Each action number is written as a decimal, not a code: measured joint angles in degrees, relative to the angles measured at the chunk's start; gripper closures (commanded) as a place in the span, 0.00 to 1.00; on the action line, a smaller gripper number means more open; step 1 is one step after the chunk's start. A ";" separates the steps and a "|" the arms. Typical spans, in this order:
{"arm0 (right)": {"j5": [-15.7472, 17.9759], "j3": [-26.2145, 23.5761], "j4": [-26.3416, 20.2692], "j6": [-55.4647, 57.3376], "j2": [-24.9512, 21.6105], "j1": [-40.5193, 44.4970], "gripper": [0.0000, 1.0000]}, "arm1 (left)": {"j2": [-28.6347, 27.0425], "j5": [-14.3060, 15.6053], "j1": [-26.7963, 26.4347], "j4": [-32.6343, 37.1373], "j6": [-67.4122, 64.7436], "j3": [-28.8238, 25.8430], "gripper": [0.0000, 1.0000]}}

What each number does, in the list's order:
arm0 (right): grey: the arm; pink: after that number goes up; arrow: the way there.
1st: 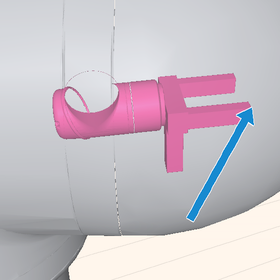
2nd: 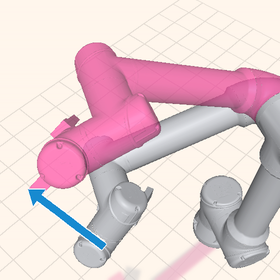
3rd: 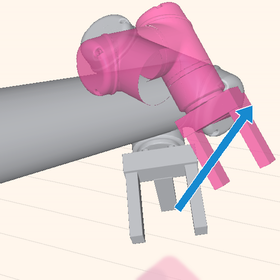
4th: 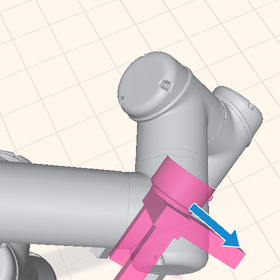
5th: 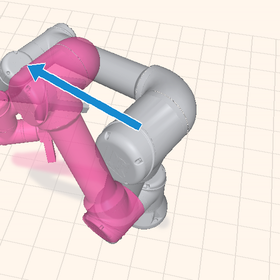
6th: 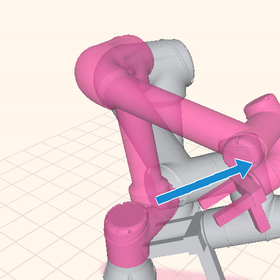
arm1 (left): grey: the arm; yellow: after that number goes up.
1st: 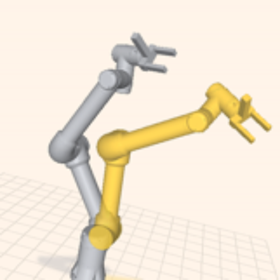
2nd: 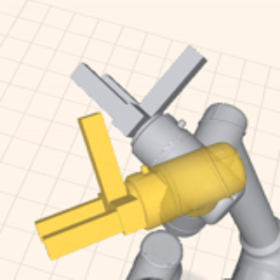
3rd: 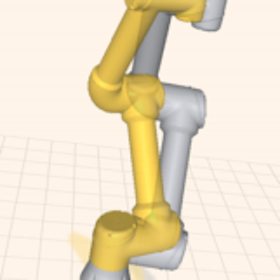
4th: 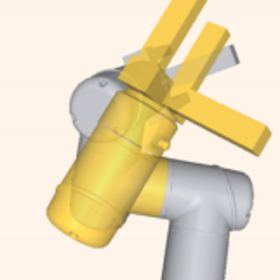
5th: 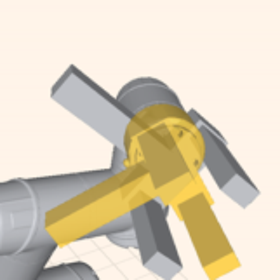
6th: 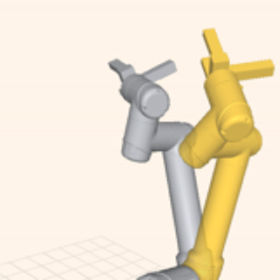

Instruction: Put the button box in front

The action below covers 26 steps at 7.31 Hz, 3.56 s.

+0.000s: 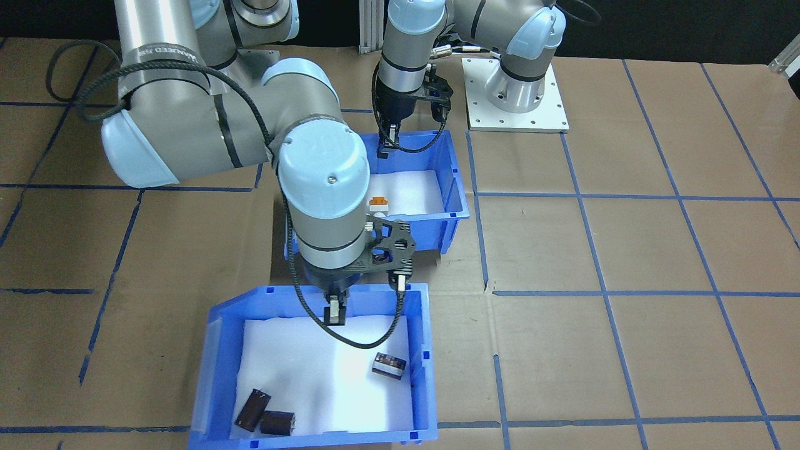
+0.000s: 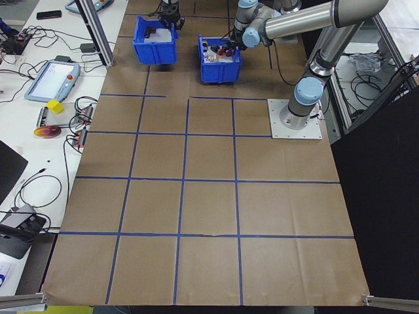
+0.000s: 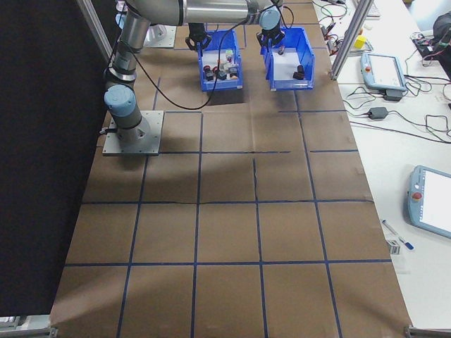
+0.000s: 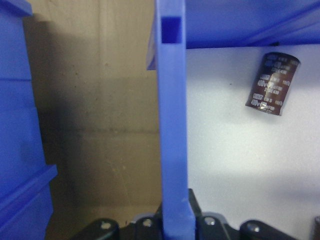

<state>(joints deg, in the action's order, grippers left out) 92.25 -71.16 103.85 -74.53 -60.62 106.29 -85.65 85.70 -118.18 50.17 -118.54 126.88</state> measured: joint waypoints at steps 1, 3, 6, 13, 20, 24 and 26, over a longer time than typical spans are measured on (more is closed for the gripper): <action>0.98 -0.72 -0.42 -2.88 -1.57 -3.44 0.92 | 1.48 0.51 2.04 1.26 3.96 -0.13 1.00; 1.51 -3.62 -0.58 -10.65 -4.57 -11.88 0.93 | 2.85 0.26 9.87 3.61 14.38 -1.26 1.00; 1.09 -12.31 -0.27 -21.87 -11.38 -22.71 0.93 | -5.66 -0.14 16.63 3.94 23.36 -11.58 1.00; -1.59 -31.64 0.58 -30.07 -25.50 -32.17 0.93 | -30.34 -5.73 14.42 2.46 15.67 -35.37 1.00; -1.93 -36.72 0.60 -31.52 -28.99 -34.22 0.92 | -32.54 -1.37 11.49 2.55 14.35 -36.51 0.85; -1.82 -36.99 0.42 -31.82 -29.20 -34.08 0.92 | -33.28 -1.48 11.37 4.60 10.09 -38.83 0.01; -1.81 -38.21 0.44 -31.62 -30.62 -33.99 0.92 | -31.29 -1.41 11.28 11.61 14.45 -39.64 0.01</action>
<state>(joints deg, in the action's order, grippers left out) 90.44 -109.37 104.29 -106.15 -91.23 72.30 -116.93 84.29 -106.89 61.77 -104.08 87.24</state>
